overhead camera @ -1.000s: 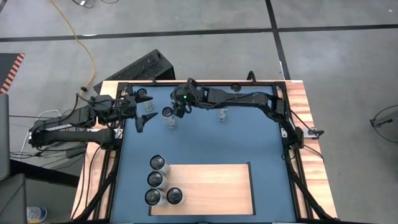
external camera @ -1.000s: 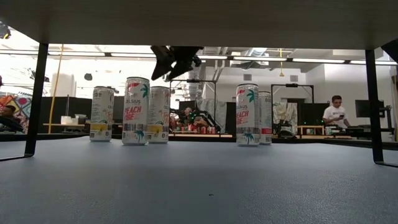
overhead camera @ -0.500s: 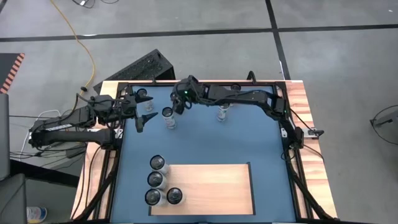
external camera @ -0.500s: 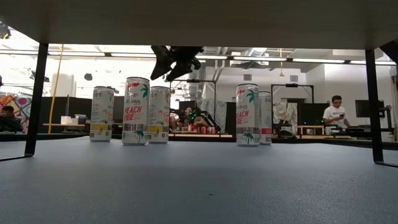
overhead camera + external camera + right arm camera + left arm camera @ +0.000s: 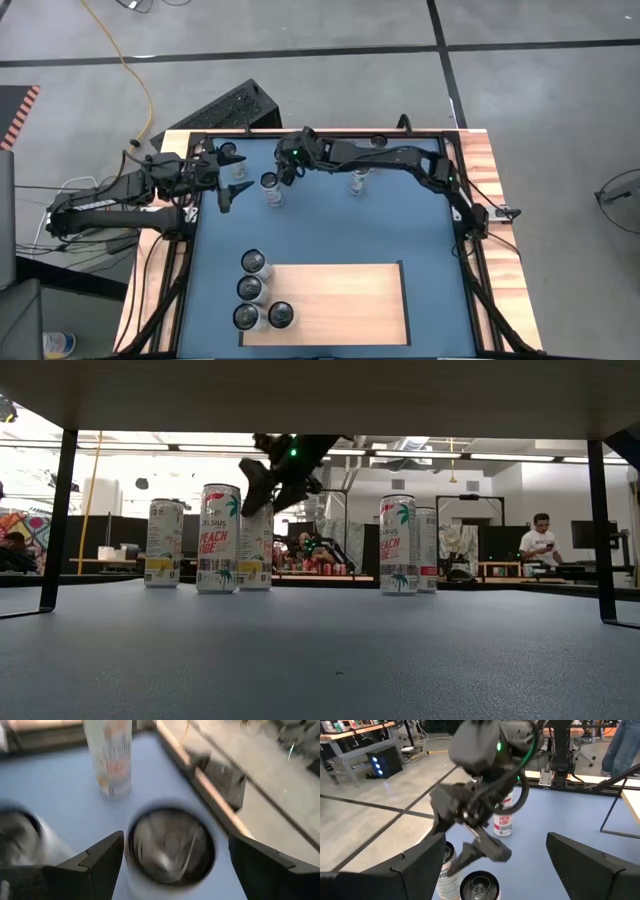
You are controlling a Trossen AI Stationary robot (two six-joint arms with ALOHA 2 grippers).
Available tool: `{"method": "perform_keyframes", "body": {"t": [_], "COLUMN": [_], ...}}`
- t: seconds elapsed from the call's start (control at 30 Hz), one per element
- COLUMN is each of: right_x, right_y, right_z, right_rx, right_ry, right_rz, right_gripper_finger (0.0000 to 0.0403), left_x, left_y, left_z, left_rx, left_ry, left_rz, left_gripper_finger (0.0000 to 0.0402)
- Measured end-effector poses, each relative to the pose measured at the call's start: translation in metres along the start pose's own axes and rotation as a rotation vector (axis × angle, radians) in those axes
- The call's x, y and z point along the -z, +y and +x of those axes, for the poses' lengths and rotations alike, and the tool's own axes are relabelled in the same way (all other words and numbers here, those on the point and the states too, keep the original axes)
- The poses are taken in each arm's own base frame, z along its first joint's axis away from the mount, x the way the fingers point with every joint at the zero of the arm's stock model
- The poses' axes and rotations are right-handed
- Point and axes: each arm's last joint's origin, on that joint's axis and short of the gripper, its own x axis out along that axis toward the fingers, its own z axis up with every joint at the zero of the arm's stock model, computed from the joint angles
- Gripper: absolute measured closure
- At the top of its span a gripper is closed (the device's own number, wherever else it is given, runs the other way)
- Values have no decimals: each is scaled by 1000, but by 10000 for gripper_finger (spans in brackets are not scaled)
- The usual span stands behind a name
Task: Place canned beverage on shelf
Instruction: Put the right white yellow soda can on the shelf aligned with the other white yellow soda can
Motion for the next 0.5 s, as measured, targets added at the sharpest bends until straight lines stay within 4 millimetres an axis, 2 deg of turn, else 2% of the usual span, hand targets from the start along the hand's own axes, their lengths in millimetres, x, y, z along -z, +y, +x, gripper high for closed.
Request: {"method": "perform_keyframes", "body": {"t": [0.3, 0.5], "right_x": [1, 7], "right_y": [-4, -3], "right_z": [6, 14], "right_rx": [10, 8], "right_ry": [-13, 7], "right_rz": [23, 38], "right_gripper_finger": [69, 89], "left_x": [0, 0], "left_y": [0, 0], "left_z": [0, 0], "left_rx": [0, 0], "left_ry": [0, 0], "left_rz": [0, 0], "left_gripper_finger": [68, 68]}}
